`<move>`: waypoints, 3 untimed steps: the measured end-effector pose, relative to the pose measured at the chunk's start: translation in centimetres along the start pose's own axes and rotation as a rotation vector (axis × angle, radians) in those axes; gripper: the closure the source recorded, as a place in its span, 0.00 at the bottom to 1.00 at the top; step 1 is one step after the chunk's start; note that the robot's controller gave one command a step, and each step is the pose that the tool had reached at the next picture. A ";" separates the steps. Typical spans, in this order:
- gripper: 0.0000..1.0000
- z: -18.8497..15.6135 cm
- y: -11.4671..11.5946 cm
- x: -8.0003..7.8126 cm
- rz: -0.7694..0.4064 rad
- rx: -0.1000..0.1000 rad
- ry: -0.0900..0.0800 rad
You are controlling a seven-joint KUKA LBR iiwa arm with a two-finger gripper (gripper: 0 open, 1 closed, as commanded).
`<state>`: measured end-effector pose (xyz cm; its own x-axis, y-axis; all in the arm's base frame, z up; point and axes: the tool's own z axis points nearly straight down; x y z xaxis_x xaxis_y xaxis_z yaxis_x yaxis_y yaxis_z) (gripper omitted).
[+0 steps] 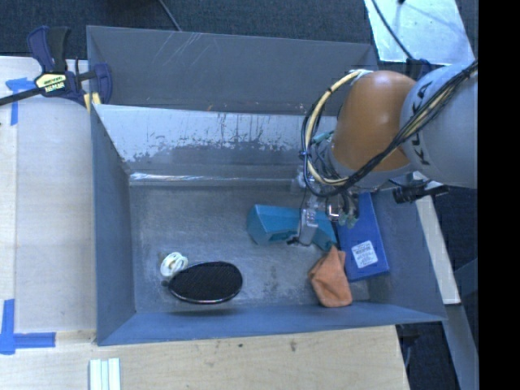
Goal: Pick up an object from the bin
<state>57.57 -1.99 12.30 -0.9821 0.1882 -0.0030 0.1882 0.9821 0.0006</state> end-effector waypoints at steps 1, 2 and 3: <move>1.00 4.8 1.0 -1.2 0.078 0.001 0.003; 1.00 4.8 1.0 -1.2 0.077 0.001 0.003; 1.00 -14.7 0.5 -0.6 0.072 0.000 0.000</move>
Offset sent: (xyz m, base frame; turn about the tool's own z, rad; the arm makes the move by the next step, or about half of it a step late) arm 0.0000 0.0000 0.0000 0.0000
